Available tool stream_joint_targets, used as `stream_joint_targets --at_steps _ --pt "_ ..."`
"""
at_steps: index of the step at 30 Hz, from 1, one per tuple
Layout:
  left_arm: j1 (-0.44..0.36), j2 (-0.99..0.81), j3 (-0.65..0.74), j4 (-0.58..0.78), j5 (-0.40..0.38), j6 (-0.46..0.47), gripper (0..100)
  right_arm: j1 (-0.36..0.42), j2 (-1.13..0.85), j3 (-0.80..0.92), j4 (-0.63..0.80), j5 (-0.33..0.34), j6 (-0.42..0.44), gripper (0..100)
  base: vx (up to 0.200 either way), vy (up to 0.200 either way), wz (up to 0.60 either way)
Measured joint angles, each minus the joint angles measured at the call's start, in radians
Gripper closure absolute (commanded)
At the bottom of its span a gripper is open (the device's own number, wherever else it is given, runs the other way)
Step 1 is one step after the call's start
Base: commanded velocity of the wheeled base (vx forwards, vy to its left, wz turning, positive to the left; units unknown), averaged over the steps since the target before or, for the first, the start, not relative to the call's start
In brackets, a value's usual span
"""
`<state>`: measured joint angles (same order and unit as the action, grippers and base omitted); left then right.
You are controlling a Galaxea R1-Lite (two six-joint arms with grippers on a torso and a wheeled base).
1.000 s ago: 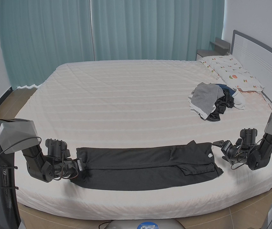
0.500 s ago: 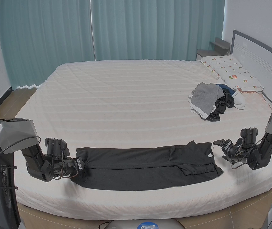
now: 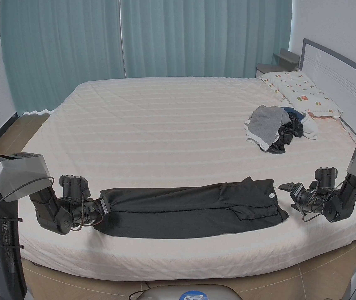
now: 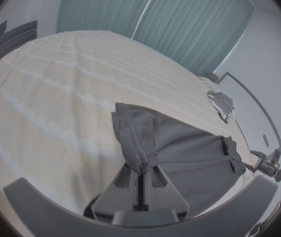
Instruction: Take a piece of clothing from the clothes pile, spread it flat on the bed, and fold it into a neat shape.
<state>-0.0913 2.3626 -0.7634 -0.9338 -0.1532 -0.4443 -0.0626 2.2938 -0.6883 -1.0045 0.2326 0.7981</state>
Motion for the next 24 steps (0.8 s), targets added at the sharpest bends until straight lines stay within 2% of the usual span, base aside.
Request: stream_joint_targets --at_steps 11,22,24 --pt "-0.054 -0.021 -0.036 0.016 0.081 -0.017 100 -0.002 -0.001 0.004 -0.001 0.0 0.001 0 0.0 0.0 0.0" --pt "-0.124 -0.071 -0.09 0.173 0.142 -0.015 100 -0.008 -0.005 0.01 -0.001 0.0 0.001 0 0.0 0.0 0.0" --pt "-0.133 -0.077 -0.095 0.175 0.145 -0.015 100 -0.009 -0.006 0.01 -0.001 0.0 0.001 0 0.0 -0.2 0.0"
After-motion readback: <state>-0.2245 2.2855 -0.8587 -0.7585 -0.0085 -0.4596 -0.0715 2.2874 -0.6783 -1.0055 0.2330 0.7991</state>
